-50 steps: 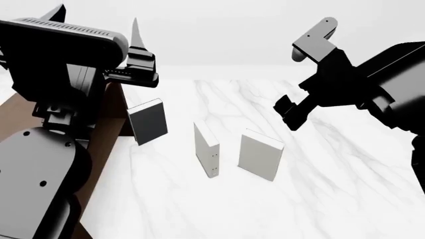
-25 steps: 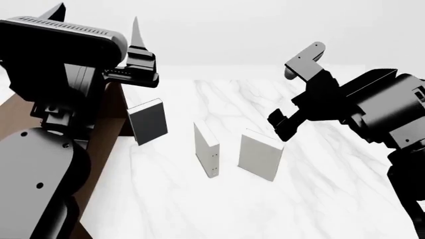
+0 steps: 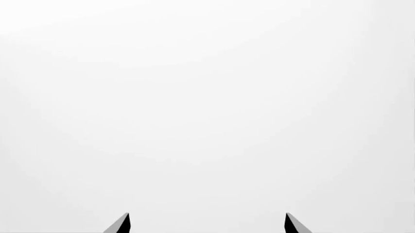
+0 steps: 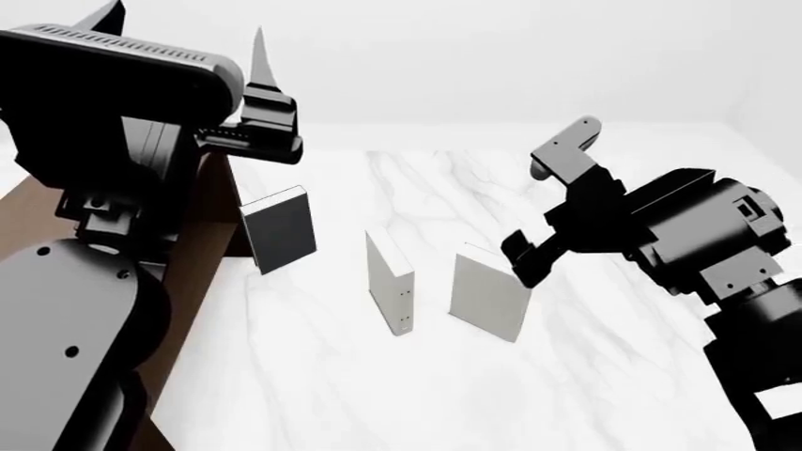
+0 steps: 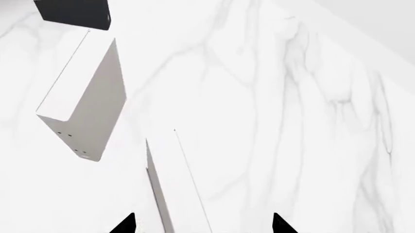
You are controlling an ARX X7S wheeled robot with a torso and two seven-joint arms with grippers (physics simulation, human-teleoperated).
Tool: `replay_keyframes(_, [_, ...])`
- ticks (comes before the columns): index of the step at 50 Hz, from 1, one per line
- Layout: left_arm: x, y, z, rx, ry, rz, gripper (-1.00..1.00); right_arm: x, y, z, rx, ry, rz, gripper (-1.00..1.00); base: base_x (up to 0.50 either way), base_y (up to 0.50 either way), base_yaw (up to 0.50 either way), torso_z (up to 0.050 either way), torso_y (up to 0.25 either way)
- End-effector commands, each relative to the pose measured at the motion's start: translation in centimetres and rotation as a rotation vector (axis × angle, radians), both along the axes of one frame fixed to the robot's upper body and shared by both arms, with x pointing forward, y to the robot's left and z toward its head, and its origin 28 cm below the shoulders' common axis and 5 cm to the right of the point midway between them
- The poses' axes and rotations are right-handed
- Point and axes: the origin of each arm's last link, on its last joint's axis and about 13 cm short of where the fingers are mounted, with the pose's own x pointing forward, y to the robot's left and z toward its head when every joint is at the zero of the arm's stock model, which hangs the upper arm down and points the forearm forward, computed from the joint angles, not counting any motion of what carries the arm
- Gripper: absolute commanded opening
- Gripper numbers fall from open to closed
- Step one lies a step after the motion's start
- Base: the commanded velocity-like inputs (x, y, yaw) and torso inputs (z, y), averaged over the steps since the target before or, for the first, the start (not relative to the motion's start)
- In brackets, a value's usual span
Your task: Pick up the book on the right and place it under the cabinet shelf.
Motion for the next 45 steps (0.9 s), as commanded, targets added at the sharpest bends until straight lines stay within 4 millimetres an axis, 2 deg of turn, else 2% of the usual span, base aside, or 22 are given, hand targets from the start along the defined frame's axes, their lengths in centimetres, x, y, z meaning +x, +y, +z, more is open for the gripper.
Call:
replay_keyframes(1, [-0.1, 0.0, -0.2, -0.003, 0.004, -0.002, 1.00, 0.4, -0.1, -1.5, 0.005, 0.011, -0.017, 1.00, 0.00, 0.00, 0.00, 0.000, 0.000])
replay_keyframes(45, [0.0, -0.3, -0.5, 0.020, 0.018, -0.015, 1.00, 1.5, 0.0, -6.1, 0.032, 0.055, -0.031, 1.00, 0.00, 0.00, 0.00, 0.000, 0.000])
